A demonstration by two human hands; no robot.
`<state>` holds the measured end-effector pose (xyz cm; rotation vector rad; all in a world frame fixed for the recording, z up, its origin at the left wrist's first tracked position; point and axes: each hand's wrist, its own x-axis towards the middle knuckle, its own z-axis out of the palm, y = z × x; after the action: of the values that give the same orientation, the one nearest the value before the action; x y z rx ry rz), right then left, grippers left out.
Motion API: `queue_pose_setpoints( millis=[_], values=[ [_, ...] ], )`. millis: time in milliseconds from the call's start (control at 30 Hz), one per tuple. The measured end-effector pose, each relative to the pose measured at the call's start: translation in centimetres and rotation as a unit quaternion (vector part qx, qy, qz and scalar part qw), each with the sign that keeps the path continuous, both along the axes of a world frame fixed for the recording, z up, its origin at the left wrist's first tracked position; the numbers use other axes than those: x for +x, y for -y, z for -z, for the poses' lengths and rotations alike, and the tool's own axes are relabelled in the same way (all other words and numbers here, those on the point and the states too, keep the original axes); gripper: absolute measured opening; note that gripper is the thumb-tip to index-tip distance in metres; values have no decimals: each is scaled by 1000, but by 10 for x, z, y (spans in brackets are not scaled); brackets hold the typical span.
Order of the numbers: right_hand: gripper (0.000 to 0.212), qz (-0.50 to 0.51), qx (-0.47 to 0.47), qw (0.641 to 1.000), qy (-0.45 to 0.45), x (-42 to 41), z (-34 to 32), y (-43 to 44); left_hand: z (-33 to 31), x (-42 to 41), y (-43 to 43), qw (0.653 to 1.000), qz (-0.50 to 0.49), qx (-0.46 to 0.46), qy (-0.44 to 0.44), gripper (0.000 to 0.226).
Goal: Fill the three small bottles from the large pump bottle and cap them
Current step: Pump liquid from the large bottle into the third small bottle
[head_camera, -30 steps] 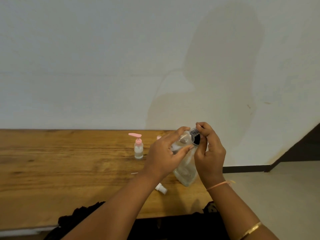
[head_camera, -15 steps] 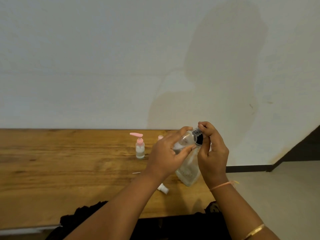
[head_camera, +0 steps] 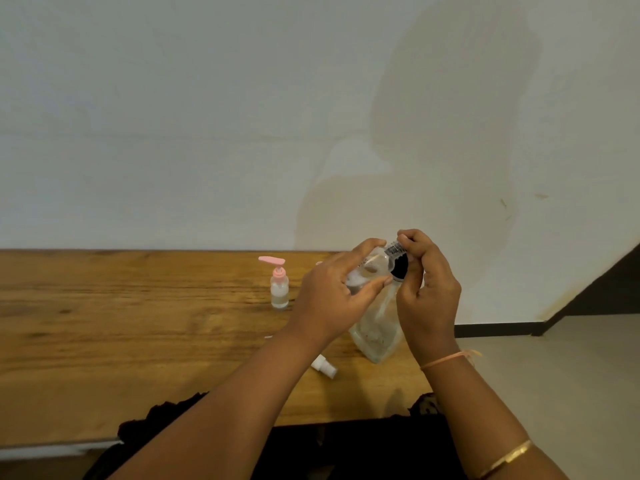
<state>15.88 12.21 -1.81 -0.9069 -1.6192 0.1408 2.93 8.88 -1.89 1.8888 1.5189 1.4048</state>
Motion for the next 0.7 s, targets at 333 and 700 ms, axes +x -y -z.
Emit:
queue_pose_setpoints(
  millis=[333, 700],
  values=[
    [30, -18, -2, 1000, -1, -1, -5, 4, -2, -1, 5, 1000, -11, 11, 16, 53],
    [30, 24, 23, 998, 46, 4, 10, -6, 5, 4, 2, 1000, 2, -6, 21, 54]
  ],
)
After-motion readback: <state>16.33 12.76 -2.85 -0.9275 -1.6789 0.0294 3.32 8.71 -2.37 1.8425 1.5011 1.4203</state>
